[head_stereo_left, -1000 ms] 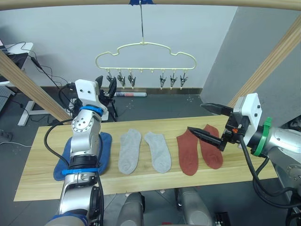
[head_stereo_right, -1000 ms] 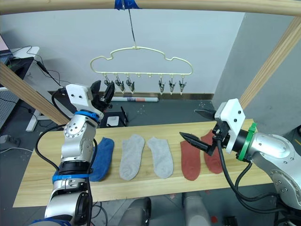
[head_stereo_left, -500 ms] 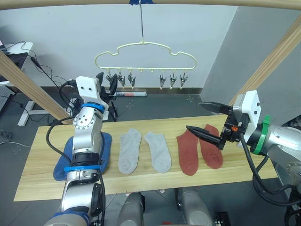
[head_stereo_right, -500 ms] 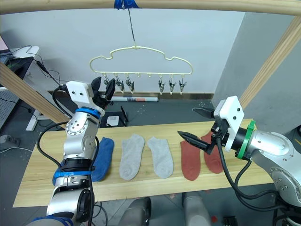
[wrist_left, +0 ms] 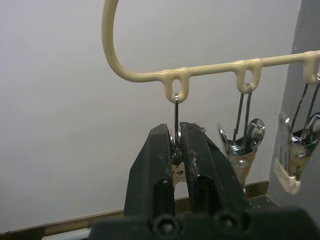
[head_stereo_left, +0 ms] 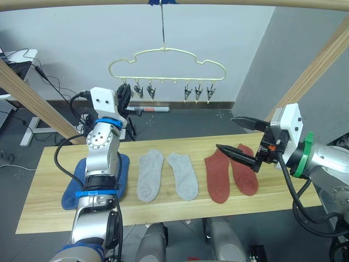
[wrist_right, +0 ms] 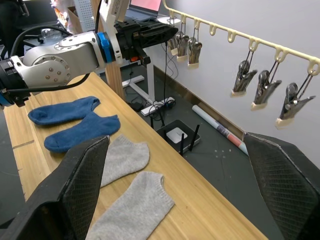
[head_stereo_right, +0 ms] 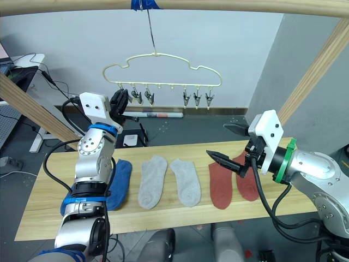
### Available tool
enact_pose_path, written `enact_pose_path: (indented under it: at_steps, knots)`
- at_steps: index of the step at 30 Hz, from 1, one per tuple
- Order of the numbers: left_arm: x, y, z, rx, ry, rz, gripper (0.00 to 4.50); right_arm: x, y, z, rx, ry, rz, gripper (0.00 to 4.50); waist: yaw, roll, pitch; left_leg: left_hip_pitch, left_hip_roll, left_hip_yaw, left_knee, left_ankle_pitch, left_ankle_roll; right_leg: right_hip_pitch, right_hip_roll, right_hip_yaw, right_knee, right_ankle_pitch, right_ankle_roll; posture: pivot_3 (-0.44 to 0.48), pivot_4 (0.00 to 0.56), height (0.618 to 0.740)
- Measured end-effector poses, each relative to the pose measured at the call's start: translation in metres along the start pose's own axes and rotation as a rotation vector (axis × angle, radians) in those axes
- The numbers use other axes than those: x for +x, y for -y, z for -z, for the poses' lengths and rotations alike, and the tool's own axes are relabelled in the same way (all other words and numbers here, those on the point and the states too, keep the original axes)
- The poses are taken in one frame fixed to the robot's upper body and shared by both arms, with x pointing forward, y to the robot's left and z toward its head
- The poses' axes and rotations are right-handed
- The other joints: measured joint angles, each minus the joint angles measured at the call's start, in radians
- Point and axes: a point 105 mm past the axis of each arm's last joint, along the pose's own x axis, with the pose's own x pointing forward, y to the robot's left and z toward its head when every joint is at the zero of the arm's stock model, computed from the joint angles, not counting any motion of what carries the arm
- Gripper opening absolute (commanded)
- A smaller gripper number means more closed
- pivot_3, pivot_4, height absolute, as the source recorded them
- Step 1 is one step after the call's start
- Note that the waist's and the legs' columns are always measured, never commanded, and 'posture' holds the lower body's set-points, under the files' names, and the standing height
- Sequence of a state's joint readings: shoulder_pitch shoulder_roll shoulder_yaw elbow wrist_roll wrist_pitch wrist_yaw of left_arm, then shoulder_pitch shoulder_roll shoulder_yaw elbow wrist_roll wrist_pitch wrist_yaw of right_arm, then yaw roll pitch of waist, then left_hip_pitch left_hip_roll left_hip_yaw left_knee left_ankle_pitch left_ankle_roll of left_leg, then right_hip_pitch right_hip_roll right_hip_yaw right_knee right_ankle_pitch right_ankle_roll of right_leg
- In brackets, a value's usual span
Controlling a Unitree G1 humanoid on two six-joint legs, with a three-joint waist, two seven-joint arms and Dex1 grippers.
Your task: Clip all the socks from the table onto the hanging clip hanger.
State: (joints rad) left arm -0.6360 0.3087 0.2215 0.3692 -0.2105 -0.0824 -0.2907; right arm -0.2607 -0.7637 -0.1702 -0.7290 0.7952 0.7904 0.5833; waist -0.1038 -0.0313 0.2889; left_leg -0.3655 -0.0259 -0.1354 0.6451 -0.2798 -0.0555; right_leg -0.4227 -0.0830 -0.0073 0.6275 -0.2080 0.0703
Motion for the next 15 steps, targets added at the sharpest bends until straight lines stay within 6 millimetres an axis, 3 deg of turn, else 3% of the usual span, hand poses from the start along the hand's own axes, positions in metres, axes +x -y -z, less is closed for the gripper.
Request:
enact_pose_path:
  at_steps: [6,15]
  knots:
    - [-0.001,-0.002,-0.001,0.032,0.002,-0.004,0.01,-0.001,0.007,0.027,0.027,-0.093,0.068,4.50,0.000,0.000,0.000,0.000,0.000,0.000,0.000,0.000,0.000,0.000,0.000,0.000,0.000,0.000,0.000,-0.254,0.307,0.740]
    - [-0.006,-0.001,-0.008,0.090,-0.006,0.028,0.01,-0.009,0.055,0.129,0.081,-0.377,0.517,4.50,-0.005,0.001,0.006,0.000,0.000,0.000,0.000,0.000,0.000,-0.001,0.000,0.000,0.000,0.000,0.000,-0.241,0.319,0.740]
